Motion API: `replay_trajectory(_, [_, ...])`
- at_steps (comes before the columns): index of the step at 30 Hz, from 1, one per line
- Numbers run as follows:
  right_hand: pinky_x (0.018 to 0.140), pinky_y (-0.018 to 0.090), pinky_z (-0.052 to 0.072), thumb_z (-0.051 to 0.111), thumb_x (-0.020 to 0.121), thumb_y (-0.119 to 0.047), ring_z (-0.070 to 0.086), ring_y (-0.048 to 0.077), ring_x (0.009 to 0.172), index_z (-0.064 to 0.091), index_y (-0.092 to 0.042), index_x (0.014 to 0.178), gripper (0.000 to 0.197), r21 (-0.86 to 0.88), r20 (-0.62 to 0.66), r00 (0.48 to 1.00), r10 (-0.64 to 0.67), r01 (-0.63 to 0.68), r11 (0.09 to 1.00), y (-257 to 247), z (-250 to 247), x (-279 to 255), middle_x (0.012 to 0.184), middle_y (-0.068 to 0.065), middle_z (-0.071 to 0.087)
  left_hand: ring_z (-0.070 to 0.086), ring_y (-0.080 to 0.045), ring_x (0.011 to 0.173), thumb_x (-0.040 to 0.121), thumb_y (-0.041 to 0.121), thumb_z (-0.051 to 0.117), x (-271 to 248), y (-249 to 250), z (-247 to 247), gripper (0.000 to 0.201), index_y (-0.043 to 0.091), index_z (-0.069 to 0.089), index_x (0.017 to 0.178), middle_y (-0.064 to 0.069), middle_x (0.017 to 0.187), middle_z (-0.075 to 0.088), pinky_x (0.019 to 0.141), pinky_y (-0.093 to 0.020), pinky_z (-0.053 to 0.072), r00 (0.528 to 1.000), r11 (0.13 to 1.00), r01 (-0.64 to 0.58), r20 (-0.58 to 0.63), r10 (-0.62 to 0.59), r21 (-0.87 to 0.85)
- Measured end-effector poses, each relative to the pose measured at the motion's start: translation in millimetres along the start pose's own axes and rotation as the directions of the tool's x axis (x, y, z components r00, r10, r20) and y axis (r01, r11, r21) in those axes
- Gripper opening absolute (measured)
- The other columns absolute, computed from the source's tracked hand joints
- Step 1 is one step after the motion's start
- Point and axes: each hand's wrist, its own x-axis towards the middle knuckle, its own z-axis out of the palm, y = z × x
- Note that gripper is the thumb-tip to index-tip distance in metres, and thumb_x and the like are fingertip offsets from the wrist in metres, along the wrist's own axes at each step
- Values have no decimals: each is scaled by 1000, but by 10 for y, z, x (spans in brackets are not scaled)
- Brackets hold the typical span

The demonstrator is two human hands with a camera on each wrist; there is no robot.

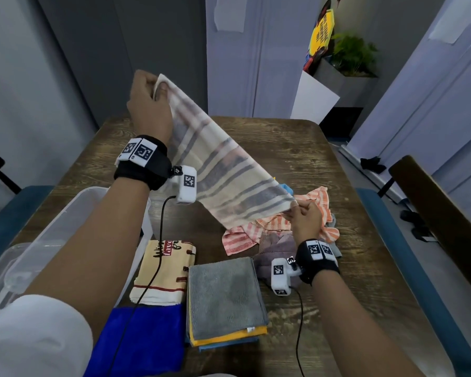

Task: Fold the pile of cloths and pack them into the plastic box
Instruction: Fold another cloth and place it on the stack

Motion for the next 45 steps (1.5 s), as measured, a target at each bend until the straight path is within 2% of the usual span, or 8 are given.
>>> replay_trajectory(8, [71, 30, 62, 61, 98, -2, 70, 26, 81, 59, -13, 88, 15, 42, 76, 994, 79, -83, 996, 131, -103, -119, 93, 15, 66, 58, -6, 83, 97, 27, 58, -28, -94, 49, 7, 21, 58, 93, 10, 90, 62, 66, -12, 42, 992, 991, 94, 77, -102, 99])
replay_trajectory(14, [67, 30, 60, 64, 96, -3, 70, 25, 78, 61, -8, 94, 6, 145, 84, 970, 227, -237, 961, 59, -151, -100, 96, 18, 69, 58, -18, 89, 96, 19, 55, -75, -310, 100, 23, 6, 71, 106, -6, 100, 69, 74, -22, 40, 960, 938, 205, 127, -248, 279])
replay_trajectory(19, [63, 32, 61, 62, 94, 2, 68, 27, 70, 61, 0, 89, 6, 157, 286, 924, 253, -306, 939, -176, 87, -178, 89, 21, 69, 53, -26, 83, 95, 18, 54, -379, -416, 193, 18, 17, 64, 80, -8, 89, 63, 76, -32, 47, 901, 892, 281, 223, -373, 355])
replay_trajectory(22, [63, 30, 61, 62, 95, 2, 69, 25, 66, 62, 5, 98, 4, 179, 394, 890, 230, -320, 930, -287, 241, -255, 85, 21, 68, 65, -29, 96, 94, 20, 62, -719, -448, 300, 10, 13, 70, 93, -10, 98, 71, 90, -35, 50, 877, 928, 182, 374, -303, 325])
replay_trajectory(26, [66, 29, 61, 62, 94, 5, 71, 21, 65, 61, 5, 98, 4, 229, 478, 861, 172, -311, 922, -430, 413, -366, 81, 18, 68, 70, -16, 82, 88, 21, 74, -1283, -453, 431, 11, 24, 66, 81, 5, 83, 73, 78, -32, 55, 804, 973, 162, 551, -225, 162])
replay_trajectory(31, [72, 32, 62, 67, 92, 2, 71, 21, 69, 65, -1, 93, 4, 231, 503, 851, 150, -300, 925, -541, 497, -435, 82, 16, 71, 64, 8, 72, 88, 15, 74, -1729, -393, 511, 5, 15, 69, 86, 10, 80, 71, 65, -12, 48, 746, 988, 139, 648, -150, 68])
replay_trajectory(38, [73, 34, 61, 70, 91, 0, 71, 24, 72, 62, 0, 100, 12, 258, 443, 885, 145, -281, 924, -561, 449, -440, 86, 19, 71, 69, -7, 79, 86, 18, 78, -1820, -410, 542, 4, 16, 75, 87, 7, 83, 75, 70, -14, 50, 735, 986, 157, 660, -155, 56])
replay_trajectory(45, [75, 31, 59, 51, 101, -2, 73, 24, 79, 57, -1, 108, 9, 266, 454, 880, 141, -285, 921, -595, 425, -404, 88, 14, 75, 71, -5, 91, 93, 16, 70, -1871, -460, 530, 12, 17, 76, 103, 6, 96, 77, 86, -23, 55, 644, 978, 209, 751, -144, 9])
